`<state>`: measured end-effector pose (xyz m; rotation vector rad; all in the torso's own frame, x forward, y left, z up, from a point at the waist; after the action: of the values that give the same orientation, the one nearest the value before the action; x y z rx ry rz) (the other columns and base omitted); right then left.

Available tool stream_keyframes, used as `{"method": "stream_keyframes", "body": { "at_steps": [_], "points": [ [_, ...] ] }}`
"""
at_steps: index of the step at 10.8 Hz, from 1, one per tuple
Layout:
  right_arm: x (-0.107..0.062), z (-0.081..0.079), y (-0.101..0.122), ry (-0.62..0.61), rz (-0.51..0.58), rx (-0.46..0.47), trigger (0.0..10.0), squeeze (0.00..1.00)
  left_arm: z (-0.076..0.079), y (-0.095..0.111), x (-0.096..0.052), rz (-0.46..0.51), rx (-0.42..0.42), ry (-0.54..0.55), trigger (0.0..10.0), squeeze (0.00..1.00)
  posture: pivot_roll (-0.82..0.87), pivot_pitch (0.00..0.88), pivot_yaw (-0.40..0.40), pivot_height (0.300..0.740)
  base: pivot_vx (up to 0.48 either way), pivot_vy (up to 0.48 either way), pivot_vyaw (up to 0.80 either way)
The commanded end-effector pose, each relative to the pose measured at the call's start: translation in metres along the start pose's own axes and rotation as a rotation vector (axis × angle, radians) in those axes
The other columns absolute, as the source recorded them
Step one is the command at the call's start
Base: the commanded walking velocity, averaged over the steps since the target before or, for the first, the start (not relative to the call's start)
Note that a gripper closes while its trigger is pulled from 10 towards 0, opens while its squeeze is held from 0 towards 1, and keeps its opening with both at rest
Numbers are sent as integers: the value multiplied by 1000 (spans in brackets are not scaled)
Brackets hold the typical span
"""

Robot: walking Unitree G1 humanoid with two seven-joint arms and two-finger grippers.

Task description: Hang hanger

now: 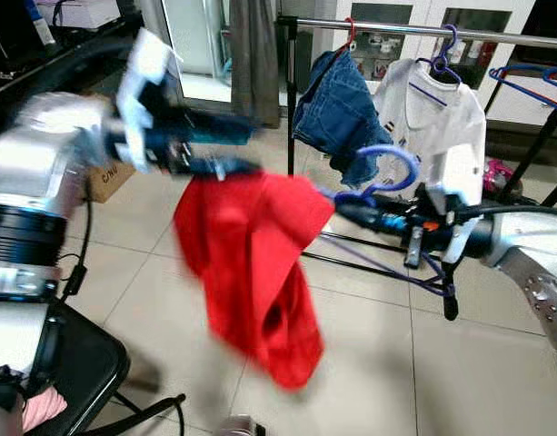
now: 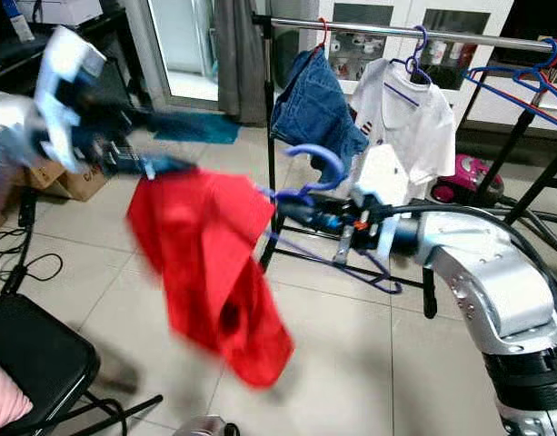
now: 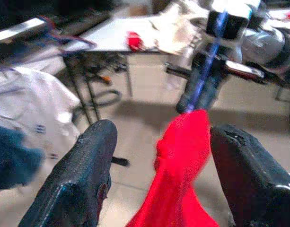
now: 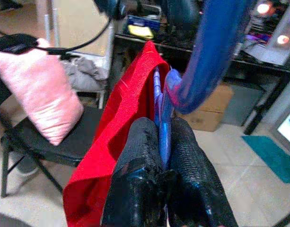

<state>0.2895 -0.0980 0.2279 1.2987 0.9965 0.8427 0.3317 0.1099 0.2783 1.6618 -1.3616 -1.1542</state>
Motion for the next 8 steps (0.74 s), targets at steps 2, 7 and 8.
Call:
{"method": "stream_keyframes", "body": {
  "at_steps": [2,7,8],
  "points": [
    [1,-9,13,45,3,-58,10000,0,6,-13,0,-121,91,-53,10000,0,177,0,71,740,0,0,0],
    [1,-5,13,17,34,-24,10000,0,22,-36,4,-252,306,-8,10000,0,188,0,67,740,0,0,0],
    [3,-8,14,37,35,-26,10000,0,21,-37,3,-197,225,28,8667,0,188,0,65,740,0,0,0]
  ]
}}
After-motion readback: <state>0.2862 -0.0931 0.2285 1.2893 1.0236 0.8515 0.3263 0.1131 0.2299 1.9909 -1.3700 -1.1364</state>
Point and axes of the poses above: a point about 5 cm out from each wrist's last joint towards the gripper, its own x axis pointing out of the wrist towards the gripper, its own y axis along the axis of the wrist's last joint, z = x × y, the point moved 6 cm from there along x, pointing out of the wrist towards the gripper, and after that the axes turned 14 degrees about x, right-handed, at the moved point
